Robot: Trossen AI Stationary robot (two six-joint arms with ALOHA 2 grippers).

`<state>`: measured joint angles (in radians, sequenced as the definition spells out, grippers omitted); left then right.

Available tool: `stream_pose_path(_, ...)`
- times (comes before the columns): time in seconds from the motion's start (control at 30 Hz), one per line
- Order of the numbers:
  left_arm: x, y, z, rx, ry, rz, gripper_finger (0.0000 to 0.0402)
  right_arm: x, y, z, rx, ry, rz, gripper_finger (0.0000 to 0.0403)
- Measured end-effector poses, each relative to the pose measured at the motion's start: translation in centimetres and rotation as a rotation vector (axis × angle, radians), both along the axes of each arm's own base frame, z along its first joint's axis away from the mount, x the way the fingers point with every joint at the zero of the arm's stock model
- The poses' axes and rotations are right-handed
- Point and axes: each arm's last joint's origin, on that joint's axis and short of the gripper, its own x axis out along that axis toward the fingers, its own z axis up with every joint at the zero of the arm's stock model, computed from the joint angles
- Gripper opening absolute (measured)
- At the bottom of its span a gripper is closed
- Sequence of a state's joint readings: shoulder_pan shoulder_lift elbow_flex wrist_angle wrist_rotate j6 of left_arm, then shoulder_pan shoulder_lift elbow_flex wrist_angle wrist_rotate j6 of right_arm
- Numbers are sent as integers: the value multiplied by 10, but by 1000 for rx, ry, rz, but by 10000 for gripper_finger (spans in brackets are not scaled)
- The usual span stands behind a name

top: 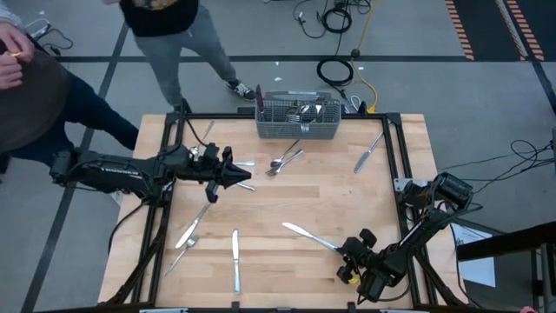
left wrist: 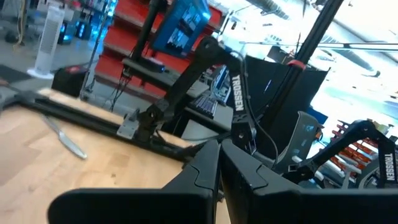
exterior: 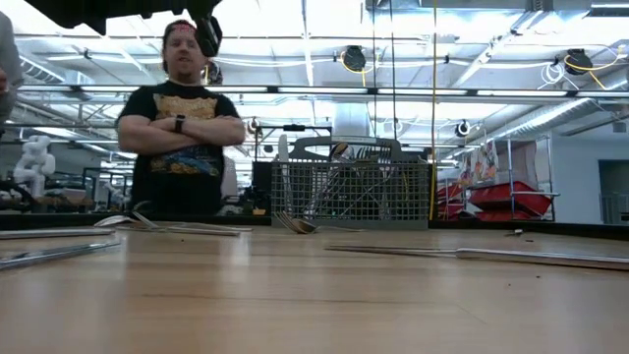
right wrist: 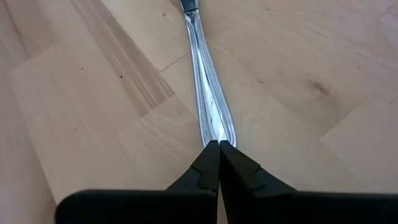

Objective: Sort silverware

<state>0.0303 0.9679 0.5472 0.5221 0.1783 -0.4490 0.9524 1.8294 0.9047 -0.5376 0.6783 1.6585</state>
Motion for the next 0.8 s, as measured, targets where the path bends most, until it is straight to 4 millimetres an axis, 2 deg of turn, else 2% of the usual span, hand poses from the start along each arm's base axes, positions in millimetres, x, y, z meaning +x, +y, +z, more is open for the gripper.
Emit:
stream_pose_path(0.1,6,1,-8,-65,64,23,22,0,0,0,4,7,1,0)
stream_pose_path(0.33,22,2,-45,-200,336,49,22,0,0,0,6,13,3,0)
stream_pose_path(0.5,32,1,-64,-247,424,38,26,0,0,-1,6,16,5,0)
stream_pose_path(0.6,38,1,-74,-272,473,20,46,0,0,-1,6,18,6,0)
stream_pose_path(0.8,47,0,-96,-346,576,21,110,0,0,-1,-2,24,18,0)
